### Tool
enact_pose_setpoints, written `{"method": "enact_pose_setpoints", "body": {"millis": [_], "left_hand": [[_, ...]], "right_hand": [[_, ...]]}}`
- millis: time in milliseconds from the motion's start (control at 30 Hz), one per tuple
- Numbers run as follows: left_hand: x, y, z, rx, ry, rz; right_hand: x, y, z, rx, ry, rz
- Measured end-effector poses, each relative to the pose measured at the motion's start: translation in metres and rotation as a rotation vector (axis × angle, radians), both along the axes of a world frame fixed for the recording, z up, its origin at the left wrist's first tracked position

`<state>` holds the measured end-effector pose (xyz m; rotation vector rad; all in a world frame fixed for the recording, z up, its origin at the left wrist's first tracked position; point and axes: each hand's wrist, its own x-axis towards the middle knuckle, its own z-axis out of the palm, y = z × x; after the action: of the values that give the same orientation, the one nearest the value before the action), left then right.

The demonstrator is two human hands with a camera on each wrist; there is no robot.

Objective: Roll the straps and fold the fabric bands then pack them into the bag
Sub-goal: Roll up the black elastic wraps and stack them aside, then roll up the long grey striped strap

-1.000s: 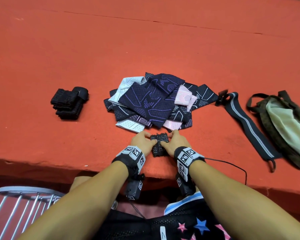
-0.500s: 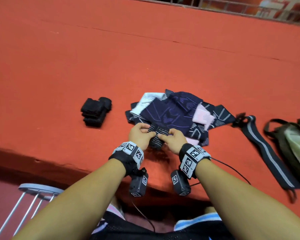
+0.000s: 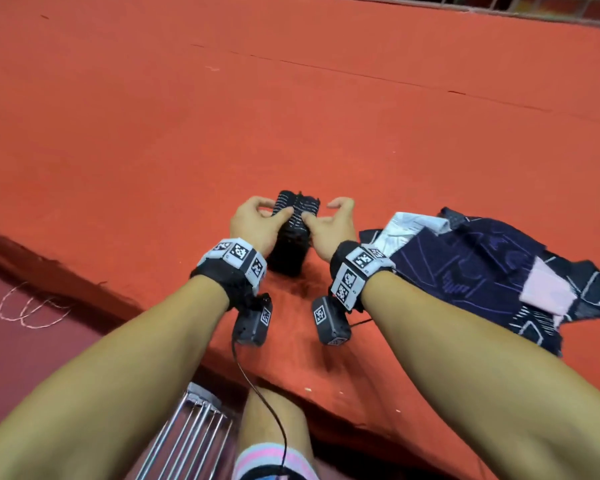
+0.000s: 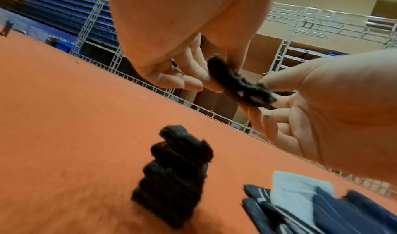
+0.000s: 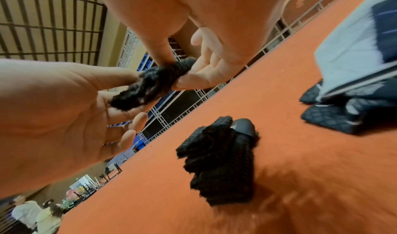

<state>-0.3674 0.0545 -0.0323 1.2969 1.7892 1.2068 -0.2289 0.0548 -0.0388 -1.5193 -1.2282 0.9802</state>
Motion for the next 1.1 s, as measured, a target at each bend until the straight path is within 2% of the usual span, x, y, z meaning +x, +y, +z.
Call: {"method": "enact_pose_setpoints", "body": {"millis": [200, 333, 533, 867, 1100], "left_hand": [[-0.012, 0.031, -0.028, -0.103, -0.010, 0.056], [-0.009, 0.031, -0.052, -0.137, 0.069, 0.093], [-0.004, 0.026, -0.070, -0.095, 0.147, 0.094], [-0.004, 0.020, -0.052, -0.138, 0.103, 0.097], [0.004, -0.008, -0.033, -0.026, 0.227, 0.168]], "right_hand": [[-0.015, 0.034, -0.034, -0.060, -0.144, 0.016], [-0.009, 0.039, -0.046, -0.113, -0.253, 0.001], [-0.012, 0.036, -0.061, -0.171, -0.282, 0.056], [0.002, 0.026, -0.048, -0.113, -0.229, 0.088], [0.027, 0.005, -0.037, -0.129, -0.214, 0.097]]}}
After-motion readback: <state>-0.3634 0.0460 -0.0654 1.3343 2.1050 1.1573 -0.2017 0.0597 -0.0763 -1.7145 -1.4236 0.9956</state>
